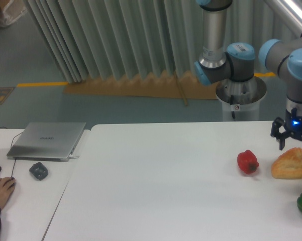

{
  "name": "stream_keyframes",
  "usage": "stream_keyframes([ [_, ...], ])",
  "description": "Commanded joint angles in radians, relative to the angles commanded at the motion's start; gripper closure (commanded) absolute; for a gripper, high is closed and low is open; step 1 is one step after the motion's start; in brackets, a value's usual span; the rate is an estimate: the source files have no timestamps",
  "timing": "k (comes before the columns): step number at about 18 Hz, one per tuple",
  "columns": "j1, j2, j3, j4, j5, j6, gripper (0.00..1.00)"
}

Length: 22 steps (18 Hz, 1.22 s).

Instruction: Place the yellow pepper in a basket

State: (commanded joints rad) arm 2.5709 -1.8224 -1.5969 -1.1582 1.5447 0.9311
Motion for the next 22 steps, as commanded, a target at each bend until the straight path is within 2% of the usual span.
stream_keyframes([
  [4, 0.025, -0.002, -0.002, -0.003, 0.003, -0.002, 0.00],
  [11, 0.067, -0.003, -0.040, 0.000, 0.006, -0.027, 0.00],
  [15, 0.095, -0.053, -0.040, 0.002, 0.006, -0.092, 0.00],
  [22, 0.098, -0.089, 0.003, 0.005, 0.011, -0.091, 0.00],
])
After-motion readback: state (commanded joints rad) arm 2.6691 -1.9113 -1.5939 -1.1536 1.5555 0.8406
